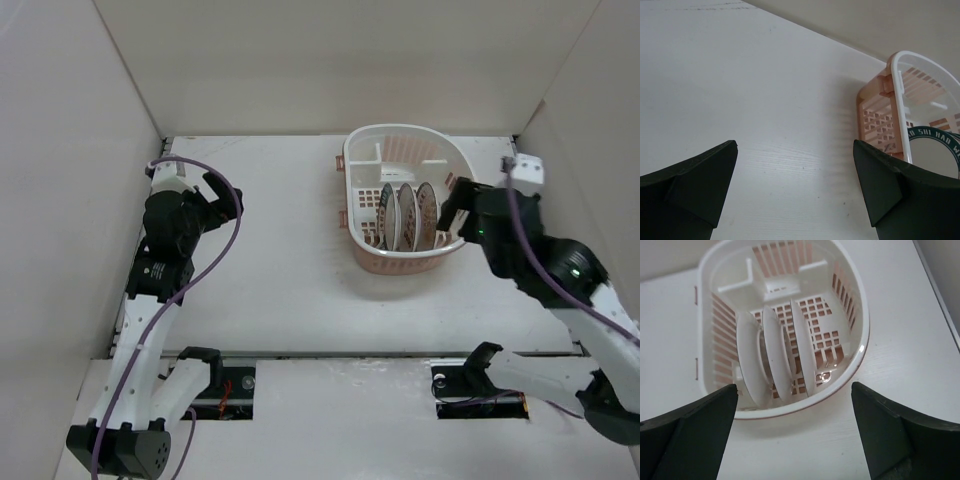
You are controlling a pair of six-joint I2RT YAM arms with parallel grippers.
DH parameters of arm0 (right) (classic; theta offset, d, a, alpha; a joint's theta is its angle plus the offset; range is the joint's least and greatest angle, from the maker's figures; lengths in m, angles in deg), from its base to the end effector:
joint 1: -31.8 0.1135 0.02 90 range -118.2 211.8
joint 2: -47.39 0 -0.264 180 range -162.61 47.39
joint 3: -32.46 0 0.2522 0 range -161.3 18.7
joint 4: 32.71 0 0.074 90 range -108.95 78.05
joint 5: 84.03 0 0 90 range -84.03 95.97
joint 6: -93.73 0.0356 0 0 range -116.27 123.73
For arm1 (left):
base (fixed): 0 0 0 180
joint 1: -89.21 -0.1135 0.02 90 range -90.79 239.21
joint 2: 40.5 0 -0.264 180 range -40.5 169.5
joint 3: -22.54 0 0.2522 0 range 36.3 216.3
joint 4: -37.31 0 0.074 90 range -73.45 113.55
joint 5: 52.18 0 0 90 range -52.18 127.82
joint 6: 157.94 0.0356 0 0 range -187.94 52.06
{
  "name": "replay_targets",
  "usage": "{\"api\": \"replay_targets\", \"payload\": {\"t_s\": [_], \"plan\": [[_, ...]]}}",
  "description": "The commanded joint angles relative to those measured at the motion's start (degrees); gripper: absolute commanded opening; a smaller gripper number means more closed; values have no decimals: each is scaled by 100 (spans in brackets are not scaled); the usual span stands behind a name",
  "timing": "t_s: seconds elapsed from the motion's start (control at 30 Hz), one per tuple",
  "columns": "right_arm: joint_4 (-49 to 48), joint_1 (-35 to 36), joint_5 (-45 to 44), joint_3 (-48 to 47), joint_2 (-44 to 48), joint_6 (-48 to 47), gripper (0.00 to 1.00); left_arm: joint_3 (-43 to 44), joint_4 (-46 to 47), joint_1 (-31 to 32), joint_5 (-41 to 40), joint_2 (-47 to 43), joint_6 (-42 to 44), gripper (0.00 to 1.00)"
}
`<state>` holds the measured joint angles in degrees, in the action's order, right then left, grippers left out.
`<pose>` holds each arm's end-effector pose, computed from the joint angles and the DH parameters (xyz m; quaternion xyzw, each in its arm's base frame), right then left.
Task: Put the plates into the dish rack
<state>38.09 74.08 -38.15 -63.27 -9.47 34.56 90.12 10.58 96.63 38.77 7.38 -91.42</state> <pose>0.1325 0.0870 0.4402 0.1005 0.8245 0.0041 0.5569 0.1875 -0.0250 0.3809 -0.0992 0.7425 -0.1824 0.6368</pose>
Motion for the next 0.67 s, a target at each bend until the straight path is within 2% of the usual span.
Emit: {"api": "replay_targets", "payload": {"t_s": [0.0,0.13,0.27,0.43,0.63], "plan": [[500,17,114,-240,884,-103,99,339,-109,31,-218,-24,90,100],[861,17,114,-12,1562,-103,99,498,-302,84,-358,-252,90,100],[985,17,9,112,2055,-103,99,305,-468,84,-472,-621,37,100],[1205,17,-123,112,2293,-103,99,182,-663,190,-842,-938,90,100],[1056,17,-123,243,2294,-165,99,128,-610,190,-895,-1026,90,100]]}}
